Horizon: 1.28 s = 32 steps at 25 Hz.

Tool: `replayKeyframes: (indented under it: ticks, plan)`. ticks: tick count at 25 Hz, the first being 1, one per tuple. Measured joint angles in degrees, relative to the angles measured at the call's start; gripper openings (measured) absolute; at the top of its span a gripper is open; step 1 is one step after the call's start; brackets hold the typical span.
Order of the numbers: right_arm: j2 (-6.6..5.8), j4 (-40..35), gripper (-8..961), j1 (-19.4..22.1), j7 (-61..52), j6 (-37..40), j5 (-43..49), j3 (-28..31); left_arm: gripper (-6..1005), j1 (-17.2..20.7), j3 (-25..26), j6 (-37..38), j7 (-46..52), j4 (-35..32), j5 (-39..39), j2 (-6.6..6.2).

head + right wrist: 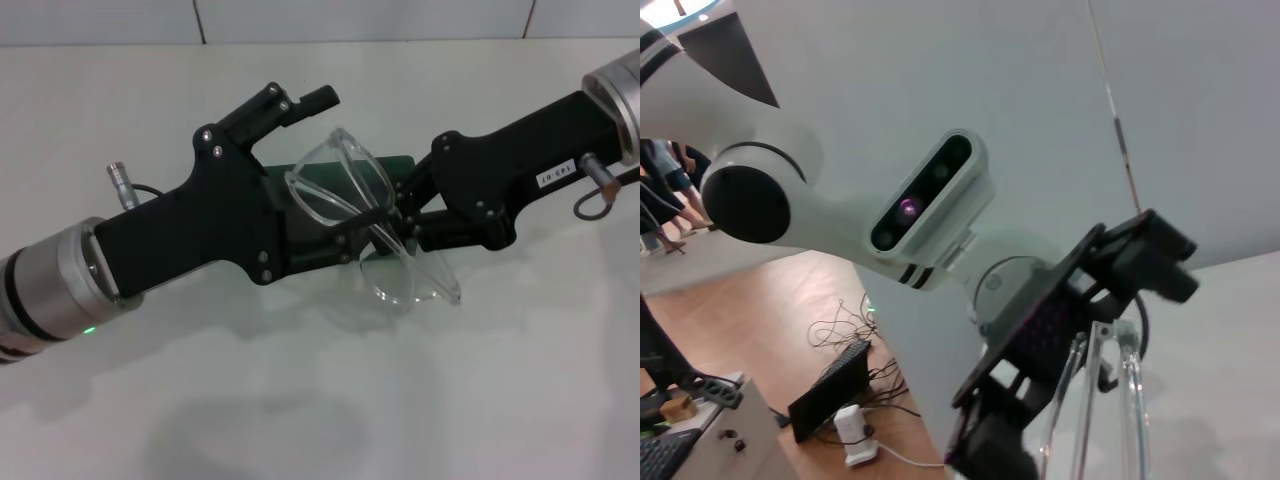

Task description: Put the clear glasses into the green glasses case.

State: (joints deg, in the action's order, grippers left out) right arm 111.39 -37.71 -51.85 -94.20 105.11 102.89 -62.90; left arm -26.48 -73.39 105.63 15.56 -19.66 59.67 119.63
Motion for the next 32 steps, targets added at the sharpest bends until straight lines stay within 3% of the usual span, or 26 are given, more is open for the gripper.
replayKeyframes:
  ticks: [10,14,17,20,22,26,32]
  plan:
    - [0.01,0.00,119,0.08,-0.02,0.67,0.29,0.21,832,0.06,0.00,0.01,-0.50,0.64,-1.26,0.08]
    - [0.04,-0.79,119,1.29,0.00,-4.66,0.36,0.32,831,1.02,0.00,0.58,-0.50,1.24,-3.80,0.04]
    - [1.22,-3.62,120,2.38,-0.01,-12.31,2.51,-0.19,831,3.42,0.00,0.98,0.12,1.31,-9.10,0.00]
    - [3.69,-8.46,120,2.55,-1.20,-19.64,8.85,-0.80,830,5.02,0.01,0.45,2.60,2.40,-15.97,0.03]
    - [4.54,-12.20,120,2.16,-4.11,-24.32,12.97,-4.53,830,5.34,0.00,-0.46,5.40,4.05,-20.00,-0.22]
    - [4.24,-18.06,121,1.02,-12.61,-32.73,18.56,-18.55,829,5.62,0.00,-3.88,9.53,6.22,-25.02,-0.87]
    - [4.73,-23.57,121,0.67,-22.34,-42.54,28.45,-35.24,829,5.90,0.00,-7.41,10.15,7.12,-26.70,-0.78]
